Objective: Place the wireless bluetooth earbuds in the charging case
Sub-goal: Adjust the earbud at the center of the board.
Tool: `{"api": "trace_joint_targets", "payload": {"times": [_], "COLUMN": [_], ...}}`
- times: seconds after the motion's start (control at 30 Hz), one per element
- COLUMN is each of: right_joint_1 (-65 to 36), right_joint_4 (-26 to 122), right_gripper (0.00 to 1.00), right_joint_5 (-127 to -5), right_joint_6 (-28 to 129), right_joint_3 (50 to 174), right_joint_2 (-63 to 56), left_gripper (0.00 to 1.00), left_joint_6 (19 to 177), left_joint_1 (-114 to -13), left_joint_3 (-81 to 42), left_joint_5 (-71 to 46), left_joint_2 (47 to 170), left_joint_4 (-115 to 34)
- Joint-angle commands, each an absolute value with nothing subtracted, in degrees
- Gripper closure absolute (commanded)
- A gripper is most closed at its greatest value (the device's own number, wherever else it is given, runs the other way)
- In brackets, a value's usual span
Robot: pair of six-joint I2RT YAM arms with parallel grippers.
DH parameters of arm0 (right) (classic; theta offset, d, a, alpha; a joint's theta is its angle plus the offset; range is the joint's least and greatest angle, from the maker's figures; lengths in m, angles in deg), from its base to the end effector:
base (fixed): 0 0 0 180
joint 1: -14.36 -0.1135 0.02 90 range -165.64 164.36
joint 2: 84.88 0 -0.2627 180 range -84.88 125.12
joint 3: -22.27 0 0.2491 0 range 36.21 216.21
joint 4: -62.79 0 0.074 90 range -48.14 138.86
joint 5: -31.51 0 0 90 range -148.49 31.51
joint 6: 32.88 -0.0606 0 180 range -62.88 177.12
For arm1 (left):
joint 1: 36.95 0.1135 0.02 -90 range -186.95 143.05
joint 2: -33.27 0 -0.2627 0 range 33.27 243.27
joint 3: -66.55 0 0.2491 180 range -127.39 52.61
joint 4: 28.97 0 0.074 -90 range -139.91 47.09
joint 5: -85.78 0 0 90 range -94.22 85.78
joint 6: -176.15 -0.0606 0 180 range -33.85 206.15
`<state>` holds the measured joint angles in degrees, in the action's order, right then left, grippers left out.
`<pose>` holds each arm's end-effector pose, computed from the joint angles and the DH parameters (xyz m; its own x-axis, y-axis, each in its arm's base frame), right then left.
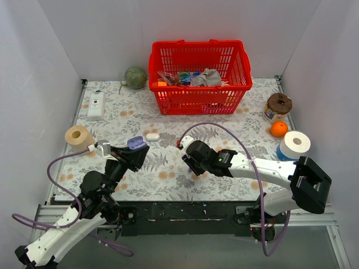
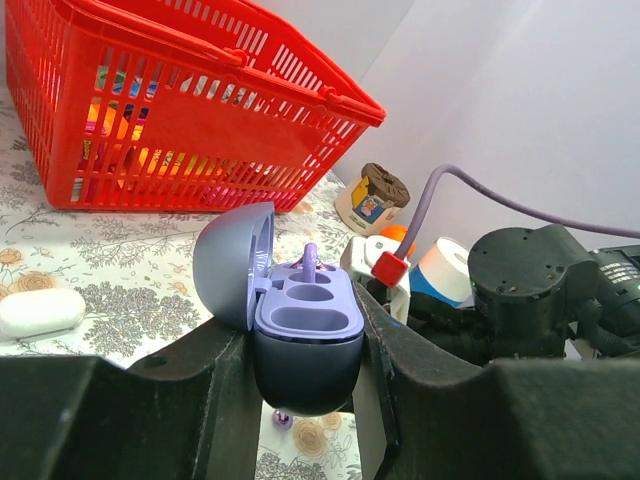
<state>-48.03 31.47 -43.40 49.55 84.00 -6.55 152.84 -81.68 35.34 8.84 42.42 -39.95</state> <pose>0.1504 0.2535 0.2013 -0.4430 -0.5726 -0.6898 -0.7226 0.6835 -0.1033 0.0964 -0.0762 0.2744 -0.4309 -0.8324 -0.3484 0.3343 0.2114 -0.9184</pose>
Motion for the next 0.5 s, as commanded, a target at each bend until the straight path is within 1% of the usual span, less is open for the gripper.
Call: {"api": "trace_joint_targets", "payload": {"times": [0.0,0.17,0.3,0.47], "right_joint_1": [-48.39,-48.65,-48.65,-48.65], "right_joint_4": [30.93,31.36,32.51,32.77], "right_gripper": [0.6,0.5,0.46,0.38], "right_joint_5": [-42.05,-44.25,-44.25,-44.69], "right_joint_6": [48.94,49.48,49.56,50.09], "right_joint_3": [84.64,83.85,83.49,84.81], "right_joint_2": [-4.55,-2.44,-1.65,0.19], "left_gripper": [1.0,1.0,1.0,1.0], "left_joint_6": [153.38,153.47,153.56,153.65], "left_joint_1": [-81.51,-81.51,-81.51,-81.51], "left_joint_3": [35.83,35.65,35.65,35.56], "left_joint_5": [9.05,9.23,9.49,9.58], "left_joint_2": [41.8,41.45,40.92,41.18], "left_joint_4": [-40.36,-40.89,-41.68,-41.68]}}
